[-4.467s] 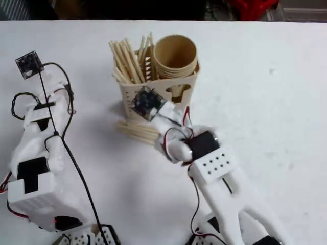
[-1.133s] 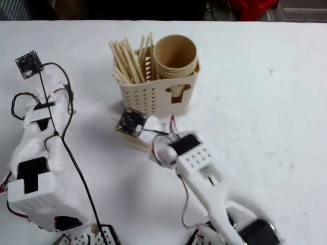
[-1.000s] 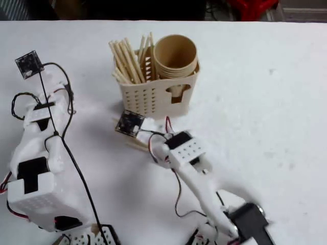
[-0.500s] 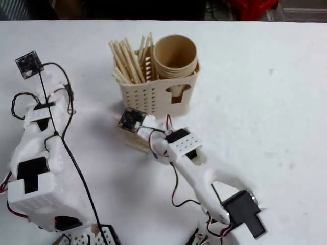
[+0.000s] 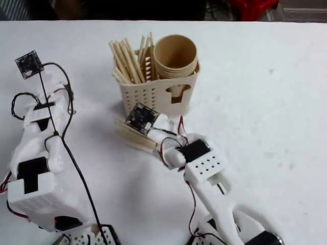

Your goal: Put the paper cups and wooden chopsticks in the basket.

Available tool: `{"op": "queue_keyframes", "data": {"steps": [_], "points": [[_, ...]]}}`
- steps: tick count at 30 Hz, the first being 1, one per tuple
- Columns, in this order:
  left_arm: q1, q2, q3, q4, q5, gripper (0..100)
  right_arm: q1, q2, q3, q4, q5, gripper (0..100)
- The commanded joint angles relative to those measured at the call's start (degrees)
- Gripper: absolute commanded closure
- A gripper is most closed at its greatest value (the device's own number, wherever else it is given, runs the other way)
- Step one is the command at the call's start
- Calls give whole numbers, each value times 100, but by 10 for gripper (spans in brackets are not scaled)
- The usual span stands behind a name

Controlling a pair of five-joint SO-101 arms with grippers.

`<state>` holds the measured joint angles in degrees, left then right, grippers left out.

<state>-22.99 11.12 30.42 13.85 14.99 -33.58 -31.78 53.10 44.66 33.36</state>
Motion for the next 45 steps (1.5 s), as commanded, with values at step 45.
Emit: {"op": "queue_keyframes", "data": {"steps": [45], "points": [[22, -57, -220, 26, -53, 909, -207, -1692, 18, -382, -774, 982]]}}
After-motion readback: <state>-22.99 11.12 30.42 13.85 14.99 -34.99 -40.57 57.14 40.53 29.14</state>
